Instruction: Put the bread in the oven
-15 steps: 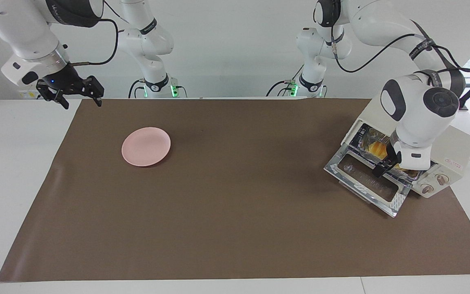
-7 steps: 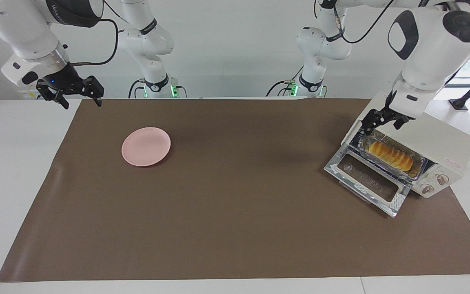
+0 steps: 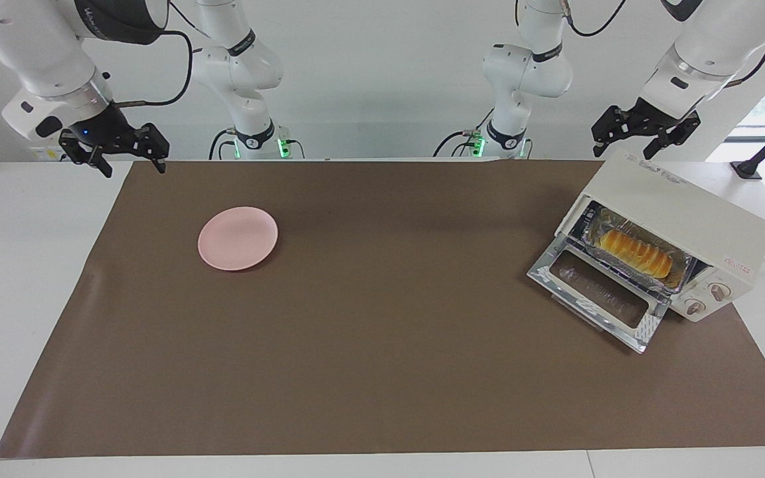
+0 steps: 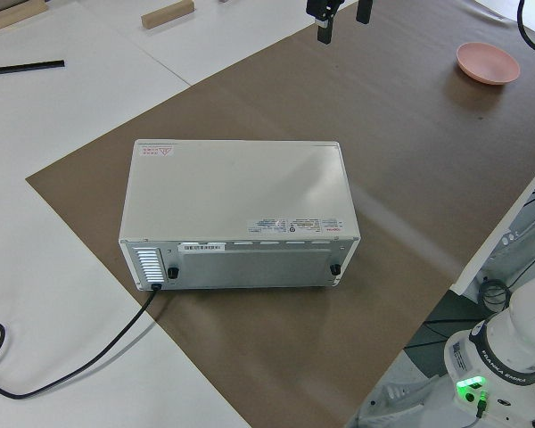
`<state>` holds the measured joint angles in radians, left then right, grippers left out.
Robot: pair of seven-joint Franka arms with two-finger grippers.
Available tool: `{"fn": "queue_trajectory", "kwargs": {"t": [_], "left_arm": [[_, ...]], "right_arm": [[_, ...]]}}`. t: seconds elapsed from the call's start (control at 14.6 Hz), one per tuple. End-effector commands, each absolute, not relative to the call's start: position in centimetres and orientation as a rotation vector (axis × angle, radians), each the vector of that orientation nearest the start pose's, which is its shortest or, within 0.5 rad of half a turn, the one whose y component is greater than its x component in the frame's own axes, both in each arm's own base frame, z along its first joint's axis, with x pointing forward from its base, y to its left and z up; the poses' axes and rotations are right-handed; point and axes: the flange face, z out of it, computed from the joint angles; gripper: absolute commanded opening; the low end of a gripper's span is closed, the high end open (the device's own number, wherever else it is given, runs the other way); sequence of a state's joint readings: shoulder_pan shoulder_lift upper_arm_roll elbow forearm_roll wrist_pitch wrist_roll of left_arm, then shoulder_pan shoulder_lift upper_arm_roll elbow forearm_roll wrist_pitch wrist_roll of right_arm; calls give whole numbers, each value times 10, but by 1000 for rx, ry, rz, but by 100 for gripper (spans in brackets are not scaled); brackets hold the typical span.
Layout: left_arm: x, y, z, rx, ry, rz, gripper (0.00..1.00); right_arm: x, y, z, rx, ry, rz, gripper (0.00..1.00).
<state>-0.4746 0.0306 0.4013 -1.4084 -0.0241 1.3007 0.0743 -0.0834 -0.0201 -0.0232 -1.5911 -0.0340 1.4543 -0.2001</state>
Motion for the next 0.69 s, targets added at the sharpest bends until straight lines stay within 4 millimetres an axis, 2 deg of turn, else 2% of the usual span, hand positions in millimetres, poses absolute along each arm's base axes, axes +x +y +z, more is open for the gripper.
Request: {"fn": "queue_trajectory", "kwargs": {"t": [0.0,0.27,0.48,0.62], "left_arm": [[528,-38,659,-3142,243,194,100],[526,-48,658,-3138,257,191,100],[522,-44,659,-3138,241,234,100],[521,-55,657,-3134,250,244,100]], "right_arm": [[526,-63,618,-3151,-173,199,100],[526,-62,617,-3150,-175,202,100],[526,-62,617,-3150,-175,202,100],[526,-62,617,-3150,-175,202,100]]}}
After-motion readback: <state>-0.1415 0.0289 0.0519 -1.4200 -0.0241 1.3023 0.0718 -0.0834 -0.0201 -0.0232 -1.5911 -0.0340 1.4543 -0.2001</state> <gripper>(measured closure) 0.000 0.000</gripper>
